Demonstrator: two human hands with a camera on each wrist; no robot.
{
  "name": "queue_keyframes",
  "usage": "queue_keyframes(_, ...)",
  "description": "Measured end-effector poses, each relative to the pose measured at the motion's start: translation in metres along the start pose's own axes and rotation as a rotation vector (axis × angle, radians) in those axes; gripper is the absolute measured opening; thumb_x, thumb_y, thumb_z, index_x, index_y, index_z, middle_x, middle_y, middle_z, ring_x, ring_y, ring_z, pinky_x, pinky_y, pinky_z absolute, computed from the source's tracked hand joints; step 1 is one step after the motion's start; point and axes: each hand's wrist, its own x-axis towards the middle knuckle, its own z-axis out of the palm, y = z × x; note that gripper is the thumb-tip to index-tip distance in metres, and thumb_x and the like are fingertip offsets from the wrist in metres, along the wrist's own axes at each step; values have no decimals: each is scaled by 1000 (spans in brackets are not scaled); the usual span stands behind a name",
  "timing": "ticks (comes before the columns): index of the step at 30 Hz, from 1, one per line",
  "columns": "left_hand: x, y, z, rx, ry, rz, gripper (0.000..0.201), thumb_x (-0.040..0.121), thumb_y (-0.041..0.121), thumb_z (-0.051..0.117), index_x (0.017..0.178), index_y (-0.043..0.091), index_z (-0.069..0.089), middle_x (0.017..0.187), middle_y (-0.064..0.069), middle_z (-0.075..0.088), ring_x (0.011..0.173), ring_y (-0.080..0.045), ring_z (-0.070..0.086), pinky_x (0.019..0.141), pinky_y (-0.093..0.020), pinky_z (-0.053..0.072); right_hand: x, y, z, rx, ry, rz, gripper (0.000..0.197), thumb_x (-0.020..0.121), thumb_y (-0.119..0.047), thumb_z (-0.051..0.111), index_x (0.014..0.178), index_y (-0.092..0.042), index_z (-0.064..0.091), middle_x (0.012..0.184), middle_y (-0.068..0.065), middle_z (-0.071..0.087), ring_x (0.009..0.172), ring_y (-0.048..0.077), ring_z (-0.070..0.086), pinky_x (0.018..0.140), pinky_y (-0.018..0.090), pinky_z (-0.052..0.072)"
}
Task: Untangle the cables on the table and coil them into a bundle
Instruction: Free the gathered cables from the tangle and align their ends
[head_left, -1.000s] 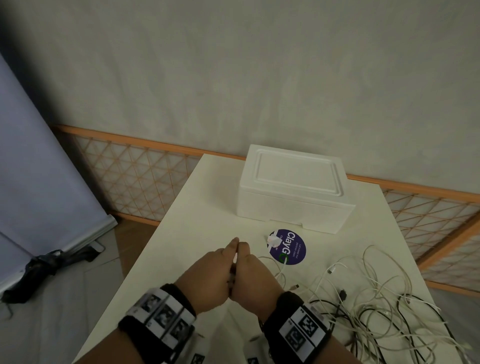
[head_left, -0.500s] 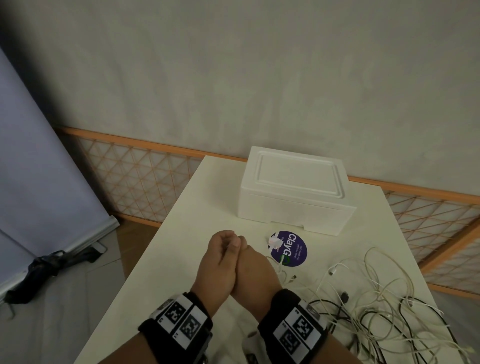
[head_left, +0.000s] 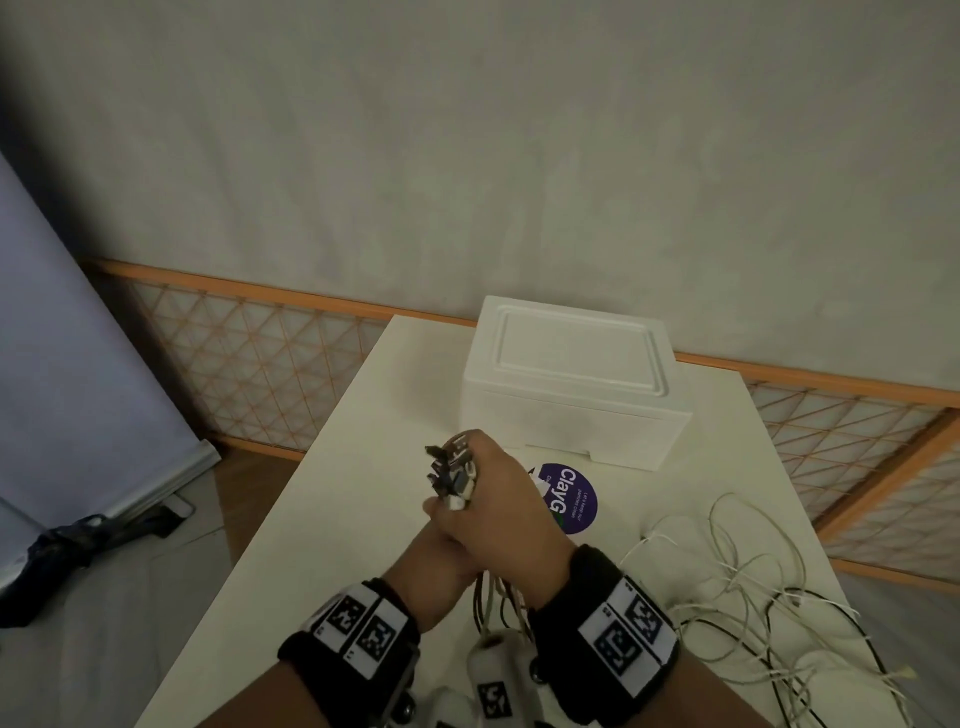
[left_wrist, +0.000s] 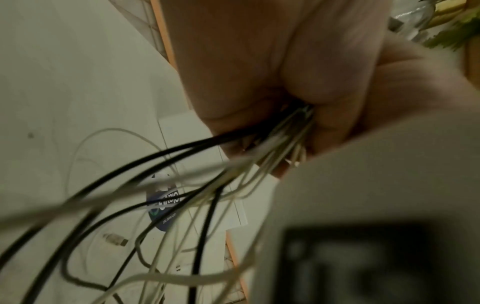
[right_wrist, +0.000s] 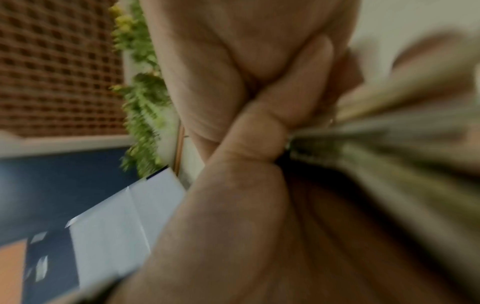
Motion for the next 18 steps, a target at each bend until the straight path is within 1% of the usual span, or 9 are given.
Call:
queue_keyframes(1, 1, 5, 4, -80, -9, -151, 68, 82, -38, 11, 103, 10, 55, 99, -5, 57, 69, 13, 58, 64, -1, 41, 0, -1, -3, -175, -10, -56, 44, 75, -30, 74, 110, -20, 49, 98, -3, 63, 91, 14, 57, 82, 28, 42)
queue_keyframes(2, 9, 0, 8, -22, 22, -69, 26, 88, -10, 55, 92, 16, 59, 89, -3, 61, 60, 11, 60, 57, -5, 44, 0, 0, -7, -329, -2, -112, 56, 71, -44, 75, 115, -23, 48, 105, -7, 62, 98, 12, 54, 90, 30, 38)
queue_keyframes(3, 10, 5, 5, -109, 53, 18, 22, 78, -5, 66, 87, 15, 63, 81, -7, 65, 58, 4, 64, 53, -11, 48, 0, 3, -10, -383, 1, -139, 70, 66, -54, 76, 122, -27, 45, 115, -10, 58, 107, 11, 50, 98, 31, 33)
queue_keyframes(4, 6, 12, 9, -141, 90, 66, 10, 81, 4, 66, 88, 11, 65, 80, -11, 68, 66, -4, 68, 58, -18, 53, 0, 9, -12, -296, -31, -119, 83, 61, -57, 78, 129, -29, 40, 123, -13, 54, 114, 8, 46, 103, 31, 31)
queue_keyframes(6, 13, 22, 10, -199, 101, 157, 25, 85, 29, 61, 98, 7, 65, 87, -12, 71, 81, -17, 69, 71, -29, 55, -1, 19, -11, 207, -173, 24, 104, 55, -49, 87, 140, -28, 29, 128, -12, 55, 120, 8, 50, 105, 34, 40)
queue_keyframes(8, 17, 38, 10, -193, 141, 159, 34, 81, 43, 58, 72, 11, 60, 59, -7, 57, 59, -18, 57, 59, -28, 48, -2, 34, -3, 506, -251, 141, 109, 52, -43, 90, 141, -24, 30, 121, 4, 62, 115, 20, 59, 99, 46, 48)
queue_keyframes(11, 21, 49, 10, -189, 99, 155, 43, 81, 45, 55, 53, 15, 44, 47, -2, 32, 46, -16, 39, 52, -28, 38, -8, 43, -1, 456, -248, 163, 71, 61, -23, 86, 119, -14, 48, 108, 16, 65, 101, 29, 66, 89, 51, 53)
queue_keyframes(14, 24, 62, -3, -341, 139, 206, 35, 83, 36, 56, 55, 17, 45, 47, 1, 33, 48, -15, 37, 57, -28, 40, -17, 60, -10, 12, -340, 142, 34, 71, -14, 72, 102, -13, 57, 83, 4, 70, 73, 21, 68, 72, 42, 57)
queue_keyframes(18, 34, 84, -47, -685, 321, 177, 36, 86, 33, 59, 59, 20, 39, 48, 5, 31, 52, -12, 31, 64, -25, 36, -40, 113, -38, -285, -335, 235, 10, 89, -20, 54, 94, -15, 62, 70, -12, 56, 64, 5, 56, 68, 26, 48)
